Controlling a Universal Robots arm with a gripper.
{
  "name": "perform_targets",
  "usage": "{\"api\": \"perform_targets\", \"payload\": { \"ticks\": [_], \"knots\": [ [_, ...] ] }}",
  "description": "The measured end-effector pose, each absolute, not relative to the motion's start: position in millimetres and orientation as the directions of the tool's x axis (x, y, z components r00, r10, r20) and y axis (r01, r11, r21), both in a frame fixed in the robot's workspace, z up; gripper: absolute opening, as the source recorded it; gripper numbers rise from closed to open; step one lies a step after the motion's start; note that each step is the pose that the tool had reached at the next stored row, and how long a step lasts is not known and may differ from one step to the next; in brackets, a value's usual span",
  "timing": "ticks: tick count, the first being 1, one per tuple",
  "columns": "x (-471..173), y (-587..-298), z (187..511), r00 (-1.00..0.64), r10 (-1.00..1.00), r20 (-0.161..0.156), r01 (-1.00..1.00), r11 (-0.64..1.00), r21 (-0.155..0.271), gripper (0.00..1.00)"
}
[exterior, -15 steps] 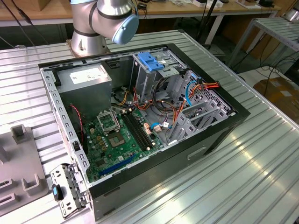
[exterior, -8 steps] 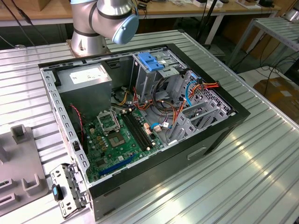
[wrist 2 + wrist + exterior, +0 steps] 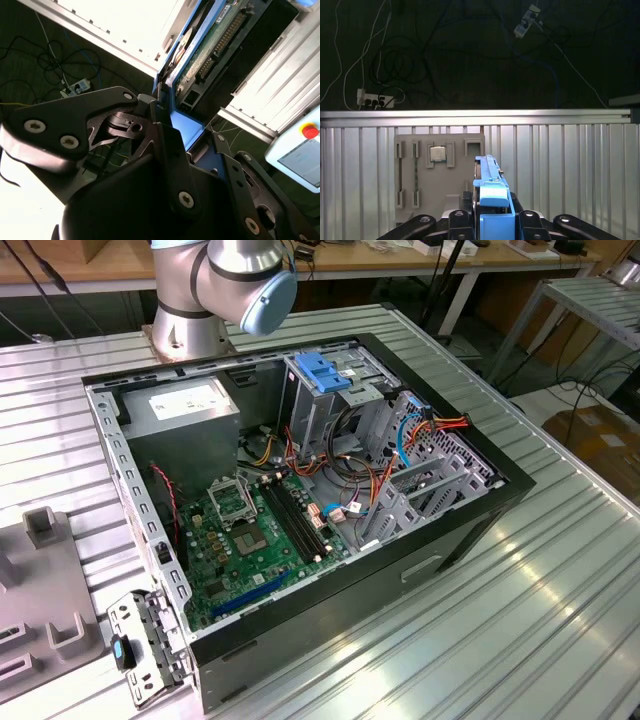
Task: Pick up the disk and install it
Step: 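Pick up the disk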
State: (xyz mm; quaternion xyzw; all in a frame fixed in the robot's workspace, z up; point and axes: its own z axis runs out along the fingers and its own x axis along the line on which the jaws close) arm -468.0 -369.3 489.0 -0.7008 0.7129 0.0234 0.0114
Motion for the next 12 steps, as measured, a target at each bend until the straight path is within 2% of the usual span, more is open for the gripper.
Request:
{"api": "perform_targets", "payload": {
  "ticks": [12],
  "knots": [
    [-454,-369,489,-0.018,-0.999,-0.049,-1.000,0.017,0.017,0.37]
  ]
}}
